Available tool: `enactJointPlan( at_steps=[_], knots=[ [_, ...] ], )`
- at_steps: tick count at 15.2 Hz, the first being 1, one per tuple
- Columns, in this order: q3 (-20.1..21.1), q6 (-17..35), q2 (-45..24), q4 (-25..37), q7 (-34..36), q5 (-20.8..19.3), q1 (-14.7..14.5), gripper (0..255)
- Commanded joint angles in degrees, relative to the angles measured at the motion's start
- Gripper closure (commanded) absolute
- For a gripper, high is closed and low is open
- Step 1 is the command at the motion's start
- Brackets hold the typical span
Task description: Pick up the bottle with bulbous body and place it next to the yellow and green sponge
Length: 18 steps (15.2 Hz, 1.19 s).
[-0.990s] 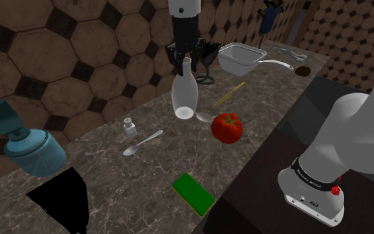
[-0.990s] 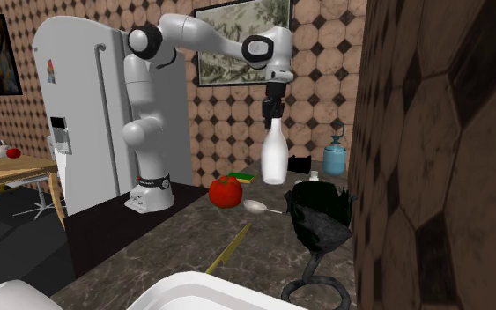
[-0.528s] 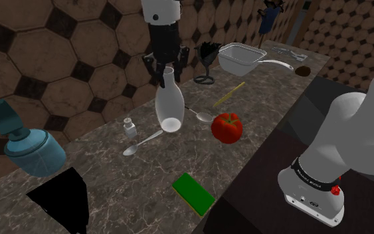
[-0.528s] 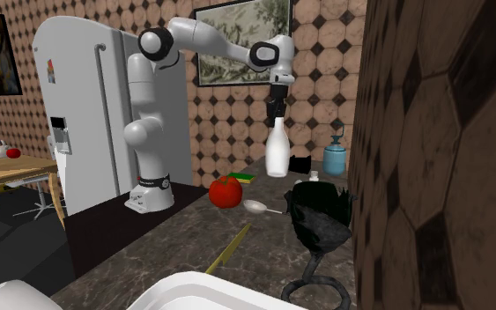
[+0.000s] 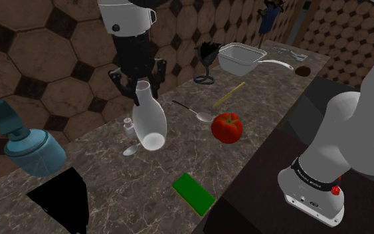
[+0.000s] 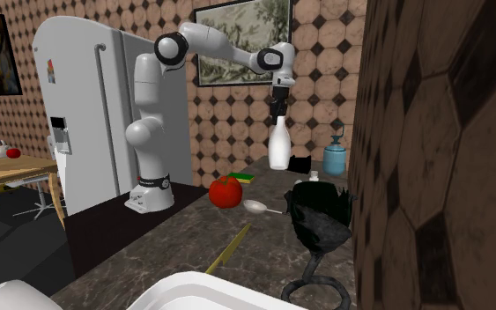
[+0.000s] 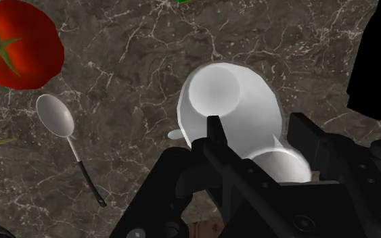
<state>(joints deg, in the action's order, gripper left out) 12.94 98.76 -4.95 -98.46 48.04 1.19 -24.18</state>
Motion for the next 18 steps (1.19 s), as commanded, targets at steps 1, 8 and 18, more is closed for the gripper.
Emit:
enactJointPlan(
  at_steps=[1,8,18],
  knots=[
    [1.2,-0.5,-2.3,2.9,2.8,-0.5,-1.5,255],
    [1.7,3.6,-4.1,0.6,4.3,-0.9,-2.4,255],
    [1.6,10.7,-5.5,-5.2,4.3,-1.2,-2.5,255]
  ],
)
